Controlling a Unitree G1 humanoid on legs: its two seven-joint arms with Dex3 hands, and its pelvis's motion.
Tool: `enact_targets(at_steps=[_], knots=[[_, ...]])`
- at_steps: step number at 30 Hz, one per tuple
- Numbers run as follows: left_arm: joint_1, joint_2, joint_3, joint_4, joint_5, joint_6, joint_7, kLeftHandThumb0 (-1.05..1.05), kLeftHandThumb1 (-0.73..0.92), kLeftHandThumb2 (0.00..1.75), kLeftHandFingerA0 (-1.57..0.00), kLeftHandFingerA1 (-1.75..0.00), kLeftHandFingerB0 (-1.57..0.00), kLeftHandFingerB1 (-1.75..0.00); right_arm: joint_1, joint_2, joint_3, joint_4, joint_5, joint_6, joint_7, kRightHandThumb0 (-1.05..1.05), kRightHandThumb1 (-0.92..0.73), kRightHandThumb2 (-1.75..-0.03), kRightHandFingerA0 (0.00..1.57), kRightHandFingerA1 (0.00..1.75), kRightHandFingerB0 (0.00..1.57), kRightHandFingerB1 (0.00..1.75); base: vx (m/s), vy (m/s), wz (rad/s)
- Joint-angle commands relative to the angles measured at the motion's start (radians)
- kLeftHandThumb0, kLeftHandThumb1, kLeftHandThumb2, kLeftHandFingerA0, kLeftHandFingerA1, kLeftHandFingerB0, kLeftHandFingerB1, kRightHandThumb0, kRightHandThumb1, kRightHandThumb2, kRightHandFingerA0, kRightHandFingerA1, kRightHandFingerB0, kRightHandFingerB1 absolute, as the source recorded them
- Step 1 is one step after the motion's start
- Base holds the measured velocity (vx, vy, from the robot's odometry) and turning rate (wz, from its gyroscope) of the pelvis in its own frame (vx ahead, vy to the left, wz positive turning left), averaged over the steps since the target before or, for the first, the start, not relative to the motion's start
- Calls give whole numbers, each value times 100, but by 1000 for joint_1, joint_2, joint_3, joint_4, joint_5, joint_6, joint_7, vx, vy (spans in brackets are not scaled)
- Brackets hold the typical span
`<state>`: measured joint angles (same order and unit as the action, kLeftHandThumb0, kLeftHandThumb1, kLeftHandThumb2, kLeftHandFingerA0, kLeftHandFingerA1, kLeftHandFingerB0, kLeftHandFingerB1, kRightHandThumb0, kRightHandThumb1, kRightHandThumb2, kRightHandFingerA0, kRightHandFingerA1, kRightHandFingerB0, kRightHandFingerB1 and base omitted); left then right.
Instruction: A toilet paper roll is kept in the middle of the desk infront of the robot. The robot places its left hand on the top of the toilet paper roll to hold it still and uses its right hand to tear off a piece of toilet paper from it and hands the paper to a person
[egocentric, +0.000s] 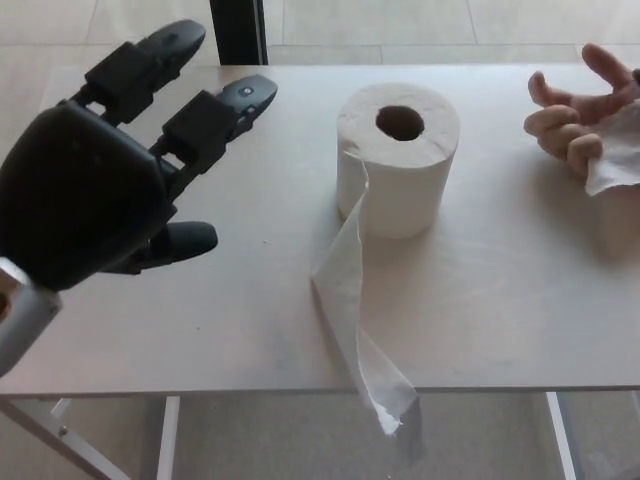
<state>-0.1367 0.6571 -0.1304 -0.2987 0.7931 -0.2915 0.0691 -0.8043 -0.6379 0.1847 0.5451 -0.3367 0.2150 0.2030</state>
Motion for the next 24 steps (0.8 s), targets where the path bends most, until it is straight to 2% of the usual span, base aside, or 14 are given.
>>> enact_targets(at_steps=[1,3,4,5,6,11,12,13,14,16,17,20,22,24], knots=[[142,12,106,-61,-58,-33,20,-60,61,84,0,-29,-3,-34,156,-140,-205,-315,197,-60,205,-98,-79,-116,0,25,0,4,0,0,0],[263,-1,195,-75,-131,-39,33,-60,64,85,0,-23,-4,-28,325,-209,-417,-559,340,-2,324,-91,-78,-114,0,22,0,11,0,0,0],[269,-3,197,-83,-131,-40,29,-36,50,92,0,-44,0,-45,339,-209,-430,-575,341,5,328,-105,-92,-94,0,0,0,40,0,0,0],[342,-16,265,-60,-198,-65,50,-49,72,61,0,-17,-1,-30,454,-191,-637,-742,443,118,395,-81,-86,-77,0,0,8,30,0,0,0],[394,-34,313,-66,-236,-59,48,-56,60,82,0,-16,-4,-23,523,-170,-772,-850,478,210,428,-86,-69,-90,0,10,10,35,0,0,0],[605,-81,523,-54,-359,-82,27,-51,63,81,0,0,-5,0,839,-38,-1280,-981,539,165,512,-81,-69,-106,2,43,21,48,0,0,0],[659,-112,593,-43,-394,-76,29,-55,63,81,0,0,-5,0,960,31,-1393,-957,548,55,485,-74,-85,-66,18,45,31,32,0,0,0],[702,-130,655,-11,-425,-102,46,-48,74,62,0,0,0,-15,1073,98,-1472,-918,586,-47,464,-73,-85,-66,21,49,29,34,0,0,0],[730,-137,697,36,-454,-147,69,-51,64,80,0,-1,-6,-3,1172,155,-1491,-866,596,-155,431,-74,-70,-108,30,59,23,48,0,0,0],[807,-187,807,105,-574,-178,61,-51,72,74,0,0,0,-11,1369,315,-1475,-733,663,-290,373,-62,-81,-64,42,45,41,39,0,0,0],[826,-207,849,141,-619,-191,66,-59,67,86,0,-15,-1,-1,1460,372,-1448,-608,676,-421,357,-66,-75,-66,46,47,42,40,0,0,0],[866,-250,933,189,-714,-201,59,-50,74,66,0,-1,0,-6,1542,393,-1365,-324,645,-718,304,-61,-80,-64,60,47,49,39,0,0,0],[869,-274,992,326,-795,-260,82,-59,63,77,0,-26,0,0,1553,351,-1287,-34,580,-846,200,-54,-77,-64,62,44,54,38,0,0,0],[869,-282,993,494,-786,-328,127,-43,74,62,0,0,0,-1,1558,302,-1262,124,547,-938,138,-59,-76,-63,69,45,57,38,0,0,0]])
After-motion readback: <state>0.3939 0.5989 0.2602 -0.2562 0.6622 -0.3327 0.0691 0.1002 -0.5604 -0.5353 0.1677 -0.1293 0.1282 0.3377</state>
